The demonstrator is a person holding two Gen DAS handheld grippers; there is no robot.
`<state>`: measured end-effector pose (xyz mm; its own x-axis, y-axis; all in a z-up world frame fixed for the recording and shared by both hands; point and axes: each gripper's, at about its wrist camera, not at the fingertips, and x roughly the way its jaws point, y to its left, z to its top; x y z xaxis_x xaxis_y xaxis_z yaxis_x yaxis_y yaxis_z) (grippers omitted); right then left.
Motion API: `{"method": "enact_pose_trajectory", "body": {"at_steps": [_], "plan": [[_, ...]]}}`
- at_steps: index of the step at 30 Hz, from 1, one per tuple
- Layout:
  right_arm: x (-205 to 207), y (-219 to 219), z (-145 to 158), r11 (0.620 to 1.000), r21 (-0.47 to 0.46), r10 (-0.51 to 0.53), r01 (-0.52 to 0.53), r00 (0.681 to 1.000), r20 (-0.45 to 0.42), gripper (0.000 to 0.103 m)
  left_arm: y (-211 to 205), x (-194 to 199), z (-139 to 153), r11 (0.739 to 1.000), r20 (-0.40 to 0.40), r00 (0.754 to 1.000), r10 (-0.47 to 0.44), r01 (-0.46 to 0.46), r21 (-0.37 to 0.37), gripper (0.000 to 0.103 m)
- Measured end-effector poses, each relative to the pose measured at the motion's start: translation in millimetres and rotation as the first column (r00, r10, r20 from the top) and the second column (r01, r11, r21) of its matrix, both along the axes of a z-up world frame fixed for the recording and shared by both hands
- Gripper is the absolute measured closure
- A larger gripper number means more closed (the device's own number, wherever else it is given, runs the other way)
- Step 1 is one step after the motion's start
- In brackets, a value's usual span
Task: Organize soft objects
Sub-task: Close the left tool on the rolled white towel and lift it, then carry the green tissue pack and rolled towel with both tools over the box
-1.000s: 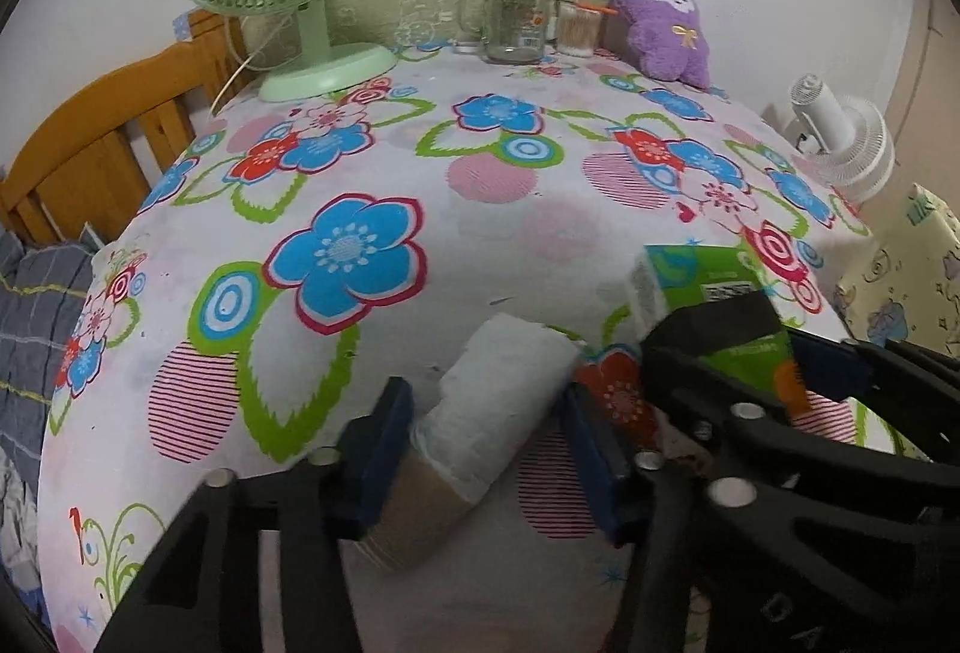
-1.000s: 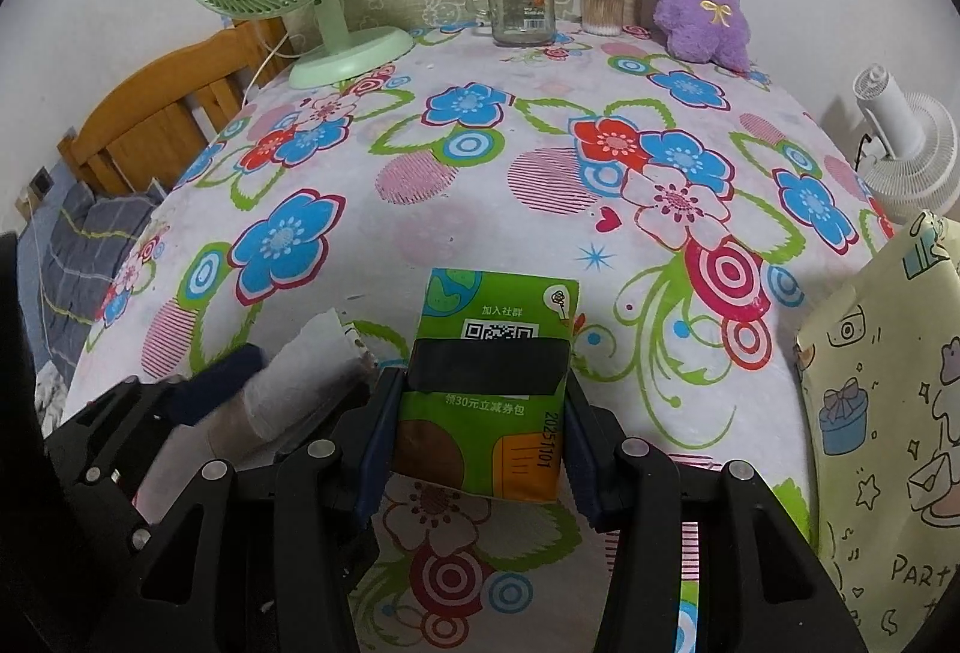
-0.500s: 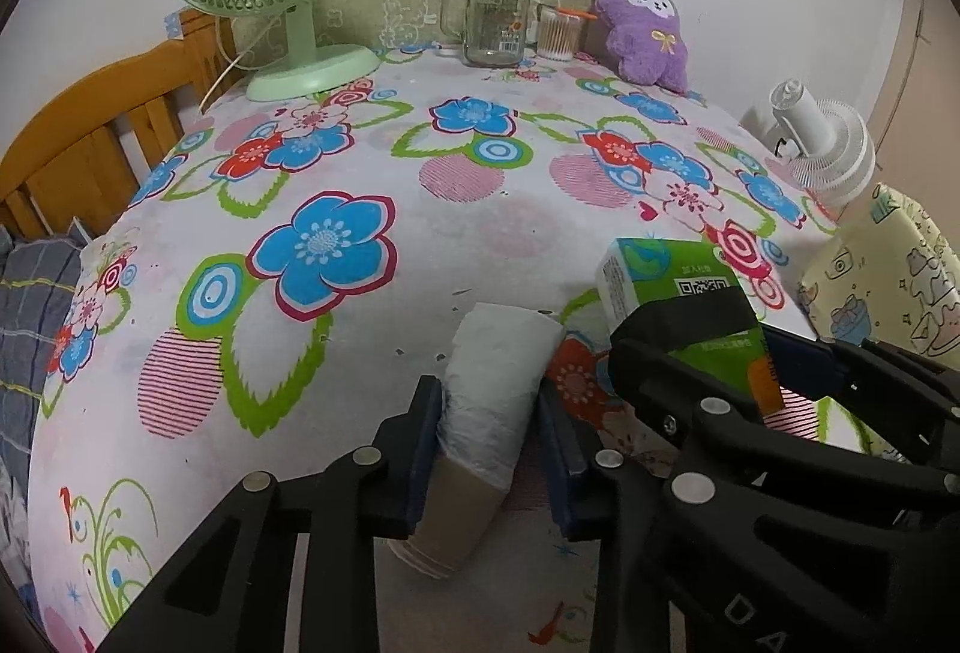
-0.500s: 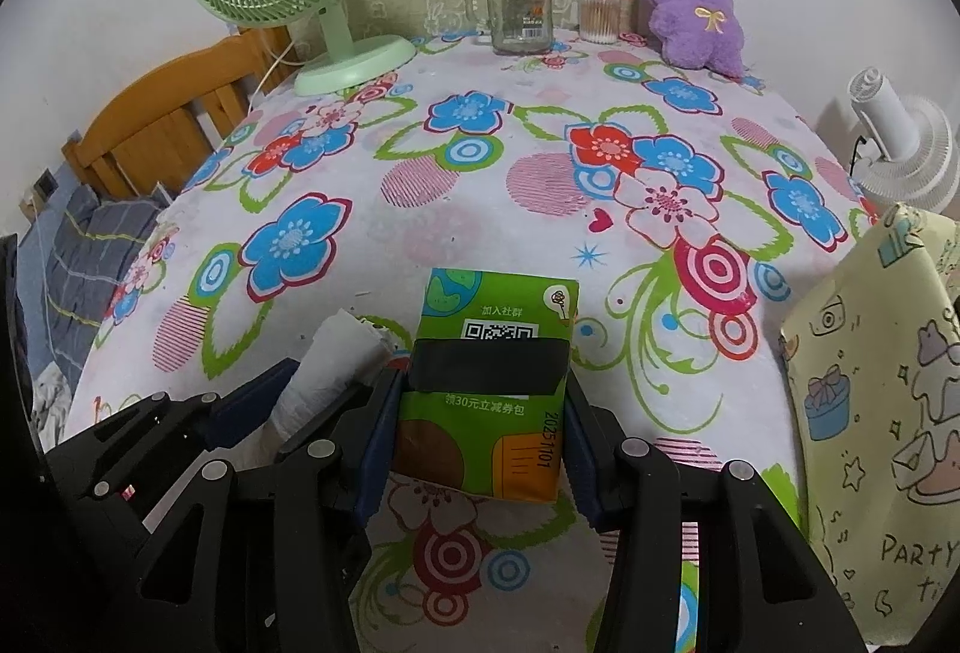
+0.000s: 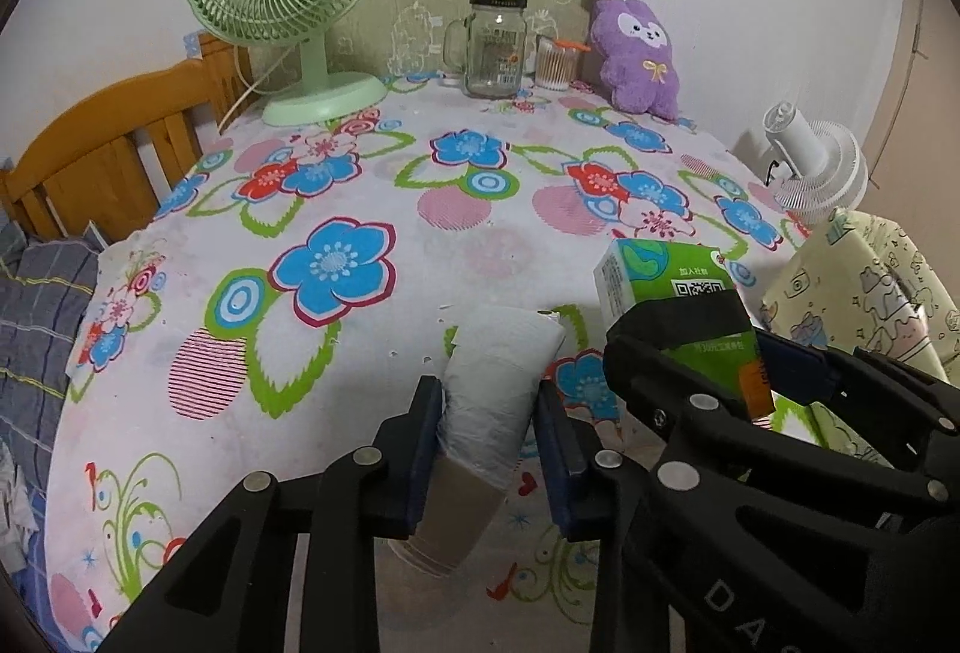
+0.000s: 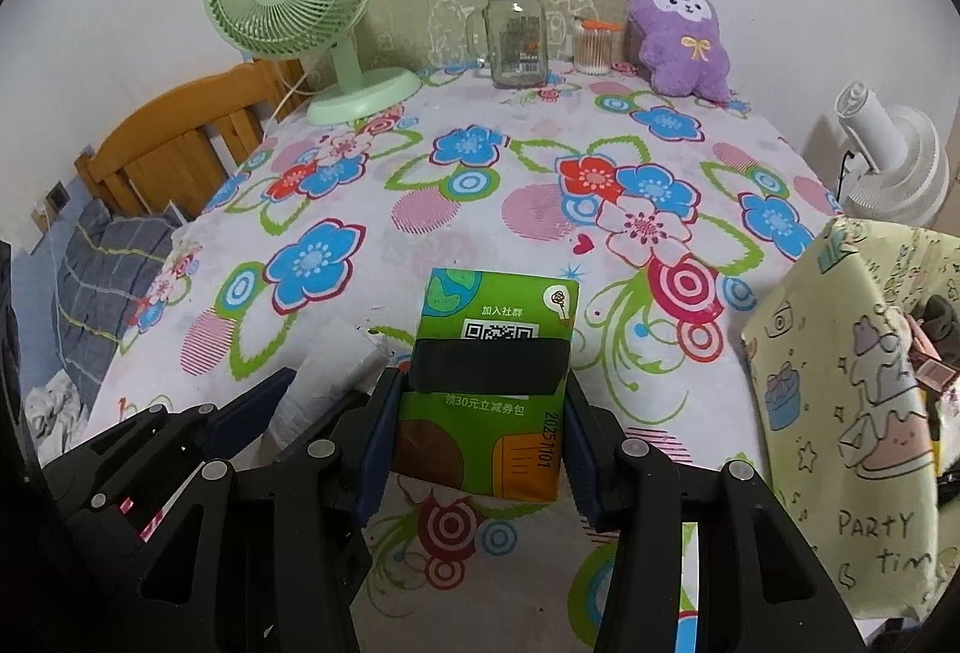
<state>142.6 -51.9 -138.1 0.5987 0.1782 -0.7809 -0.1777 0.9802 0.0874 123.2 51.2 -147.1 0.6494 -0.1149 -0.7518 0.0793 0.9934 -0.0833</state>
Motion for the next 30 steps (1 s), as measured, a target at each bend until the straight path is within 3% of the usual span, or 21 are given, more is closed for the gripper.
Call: {"method": "enact_pose_trajectory", "body": {"at_steps": [30], "plan": [[-52, -29, 74, 0.999, -0.020, -0.026, 0.030, 0.986, 0.166, 0.051, -33, -49, 71, 0.999, 0.151, 0.988, -0.023, 0.019, 0.029, 0.072]]}}
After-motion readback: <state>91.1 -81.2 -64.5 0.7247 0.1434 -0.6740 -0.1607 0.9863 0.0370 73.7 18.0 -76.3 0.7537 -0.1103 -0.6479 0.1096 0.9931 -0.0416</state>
